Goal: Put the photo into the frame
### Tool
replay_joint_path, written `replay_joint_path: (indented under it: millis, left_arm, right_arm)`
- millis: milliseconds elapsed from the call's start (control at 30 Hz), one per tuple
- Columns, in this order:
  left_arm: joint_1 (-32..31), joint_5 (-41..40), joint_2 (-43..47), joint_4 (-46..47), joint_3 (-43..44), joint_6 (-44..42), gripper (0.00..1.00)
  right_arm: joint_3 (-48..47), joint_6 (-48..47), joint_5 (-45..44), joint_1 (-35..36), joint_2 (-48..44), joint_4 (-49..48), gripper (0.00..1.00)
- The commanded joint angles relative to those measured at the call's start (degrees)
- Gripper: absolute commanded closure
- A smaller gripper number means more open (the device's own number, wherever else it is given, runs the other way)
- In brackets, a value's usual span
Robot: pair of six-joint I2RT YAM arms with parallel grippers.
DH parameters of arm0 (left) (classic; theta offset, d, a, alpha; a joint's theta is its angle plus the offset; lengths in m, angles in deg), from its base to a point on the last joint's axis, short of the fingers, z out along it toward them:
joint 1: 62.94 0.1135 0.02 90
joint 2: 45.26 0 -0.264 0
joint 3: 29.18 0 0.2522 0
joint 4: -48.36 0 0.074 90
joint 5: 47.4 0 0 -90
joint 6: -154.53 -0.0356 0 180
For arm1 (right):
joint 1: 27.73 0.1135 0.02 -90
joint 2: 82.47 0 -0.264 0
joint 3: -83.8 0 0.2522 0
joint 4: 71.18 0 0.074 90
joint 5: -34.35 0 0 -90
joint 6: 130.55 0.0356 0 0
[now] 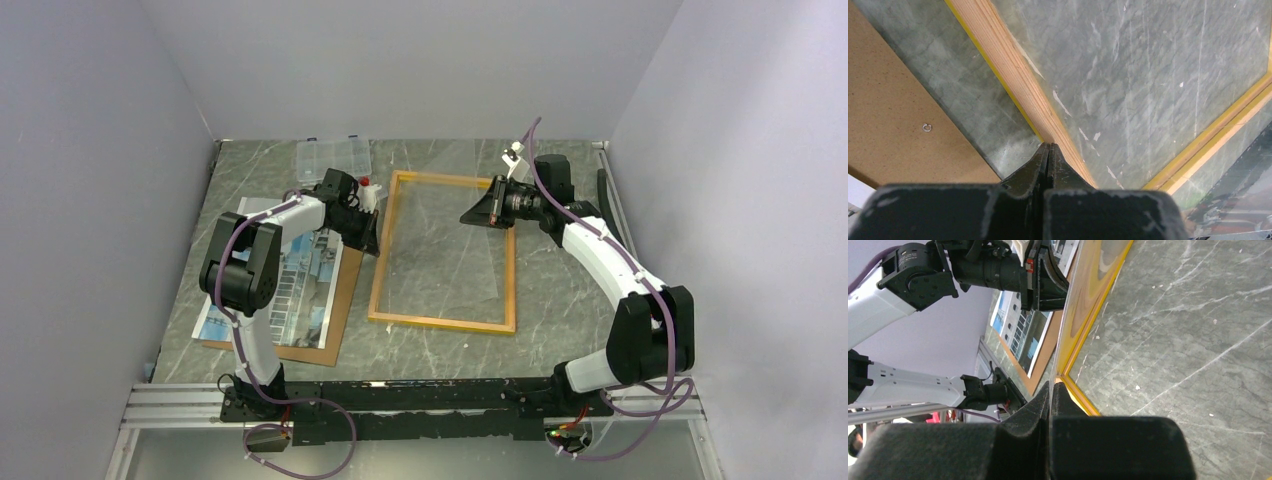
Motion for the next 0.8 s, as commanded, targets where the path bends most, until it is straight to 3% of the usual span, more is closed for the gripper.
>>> replay_joint_path:
  millis: [0, 333, 767]
  left_arm:
    - [-0.43, 2.30, -0.14, 0.62, 1.58, 1.07, 0.97]
    - [-0.31, 2.50, -0.11, -0.10, 2.00, 0.66, 0.97]
    - [-0.06, 3.03, -0.60, -0.05, 2.35, 0.97, 0.97]
  right_arm:
    - [-3.39, -2.38, -1.90, 0.38, -1.23, 0.14, 1.00]
    - [-5.33, -3.84, -14.23, -1.19, 3.44, 10.09, 1.00]
    - [-6.80, -4.96, -11.47, 1.59, -1.08, 7.45, 1.00]
